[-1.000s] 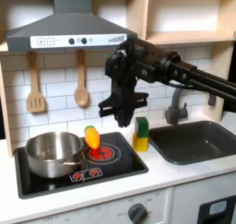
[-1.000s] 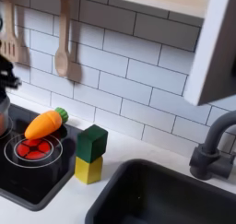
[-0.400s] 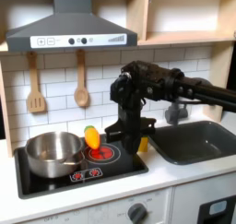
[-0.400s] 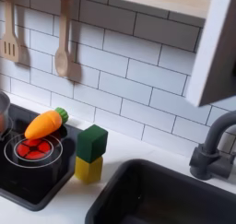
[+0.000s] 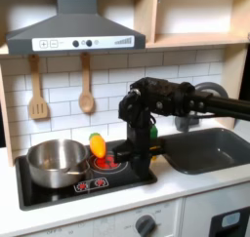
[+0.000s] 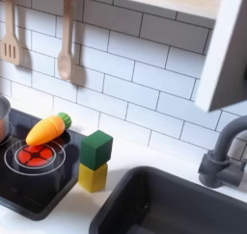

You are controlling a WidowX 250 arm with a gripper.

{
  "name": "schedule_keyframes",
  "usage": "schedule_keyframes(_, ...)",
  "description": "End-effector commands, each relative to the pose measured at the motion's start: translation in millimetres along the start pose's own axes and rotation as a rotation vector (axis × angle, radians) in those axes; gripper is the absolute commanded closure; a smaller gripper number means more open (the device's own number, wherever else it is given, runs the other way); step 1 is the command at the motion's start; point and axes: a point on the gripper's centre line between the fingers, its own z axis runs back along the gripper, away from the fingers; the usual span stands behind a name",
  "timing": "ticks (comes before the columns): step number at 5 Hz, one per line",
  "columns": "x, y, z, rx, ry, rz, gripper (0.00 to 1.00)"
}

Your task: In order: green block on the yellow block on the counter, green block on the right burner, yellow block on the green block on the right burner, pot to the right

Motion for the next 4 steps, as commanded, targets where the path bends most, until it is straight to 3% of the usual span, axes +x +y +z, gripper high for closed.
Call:
schedule_keyframes(1,-2.1,0.2,1.8,0.019,-0.014,0.000,1.00)
schedule_keyframes(2,-1.7,2.1,5.0,0.029,-0.031,0.012,0.13)
schedule_keyframes(3,-1.7,2.9,7.4,0.039,-0.038,0.013,0.00)
schedule_keyframes(4,-2.7,1.8,6.5,0.036,-0.030,0.013,0.00)
